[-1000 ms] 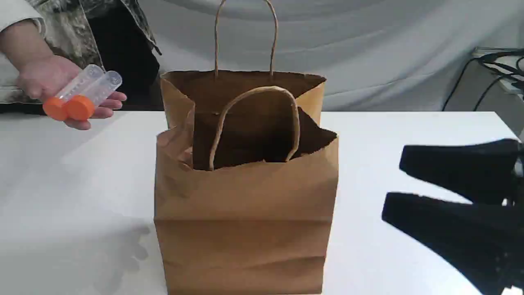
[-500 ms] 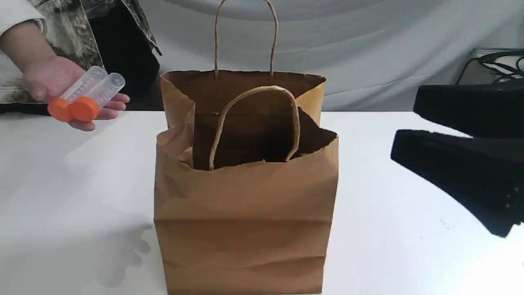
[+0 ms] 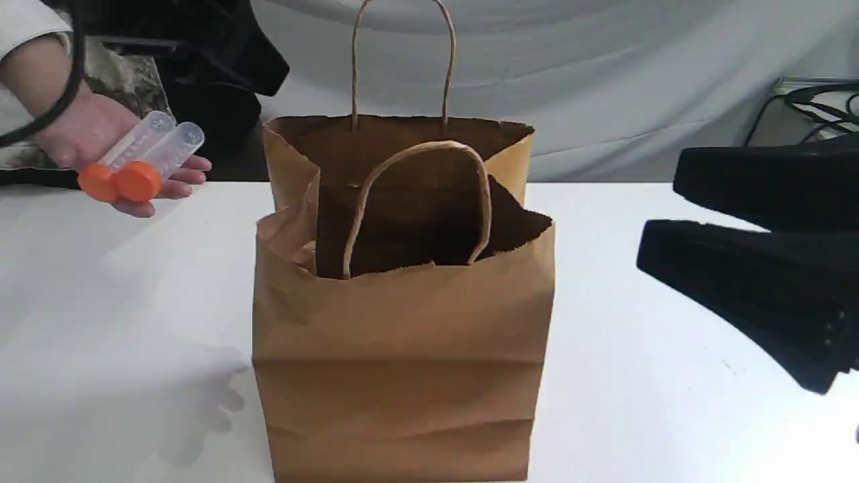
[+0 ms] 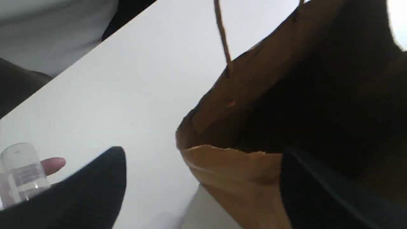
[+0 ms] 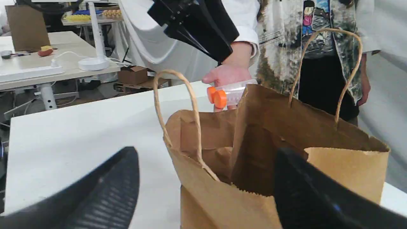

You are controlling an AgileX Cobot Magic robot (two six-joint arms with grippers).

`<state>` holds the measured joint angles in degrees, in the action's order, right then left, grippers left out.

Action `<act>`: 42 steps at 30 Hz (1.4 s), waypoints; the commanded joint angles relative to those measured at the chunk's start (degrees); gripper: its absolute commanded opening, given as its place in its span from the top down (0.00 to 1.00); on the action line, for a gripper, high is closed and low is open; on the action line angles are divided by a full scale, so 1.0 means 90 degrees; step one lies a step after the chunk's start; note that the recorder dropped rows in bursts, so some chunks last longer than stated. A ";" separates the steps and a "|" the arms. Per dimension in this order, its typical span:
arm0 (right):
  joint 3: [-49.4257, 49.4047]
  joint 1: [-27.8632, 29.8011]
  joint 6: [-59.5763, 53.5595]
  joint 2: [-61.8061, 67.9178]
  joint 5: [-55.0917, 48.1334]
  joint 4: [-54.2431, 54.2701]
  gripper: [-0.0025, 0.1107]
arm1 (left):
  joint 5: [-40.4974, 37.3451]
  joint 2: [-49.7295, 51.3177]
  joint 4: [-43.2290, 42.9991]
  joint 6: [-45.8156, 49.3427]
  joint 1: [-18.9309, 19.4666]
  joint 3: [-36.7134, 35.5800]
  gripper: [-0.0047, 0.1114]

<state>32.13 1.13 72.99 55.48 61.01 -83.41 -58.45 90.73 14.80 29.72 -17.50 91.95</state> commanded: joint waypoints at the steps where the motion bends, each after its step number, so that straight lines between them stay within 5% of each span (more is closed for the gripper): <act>1: 0.0038 -0.0004 0.0004 0.0252 0.0188 0.0169 0.44 | 0.0049 0.0147 -0.0249 -0.0140 -0.0046 0.0052 0.32; 10: 0.0076 -0.0078 -0.0643 0.0572 0.0555 0.0570 0.44 | 0.0179 0.0788 -0.0089 -0.1175 -0.0046 0.1110 0.32; 19: 0.0967 -0.1638 -0.1163 0.0941 -0.0709 -0.0093 0.44 | 0.0094 0.1329 -0.0733 -0.1469 0.0037 0.1747 0.32; 28: 0.1810 -0.2111 -0.0785 0.1833 -0.1216 -0.0448 0.44 | 0.0261 0.1329 0.0830 -0.1192 0.0832 0.1740 0.32; 34: 0.2068 -0.2111 -0.0594 0.2301 -0.1162 -0.0495 0.45 | 0.0403 0.1341 0.1018 -0.0930 0.0878 0.1740 0.32; 37: 0.2068 -0.2111 -0.0527 0.2325 -0.1186 -0.0521 0.54 | 0.0468 0.1411 0.1024 -0.0930 0.0878 0.1740 0.32; 42: 0.2068 -0.2135 -0.0527 0.2325 -0.1140 -0.0837 0.86 | 0.0253 0.1654 0.1007 -0.1263 0.0878 0.1740 0.35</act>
<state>50.38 -17.85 68.13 76.52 50.61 -89.50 -55.65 104.87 23.53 19.97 -9.71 107.40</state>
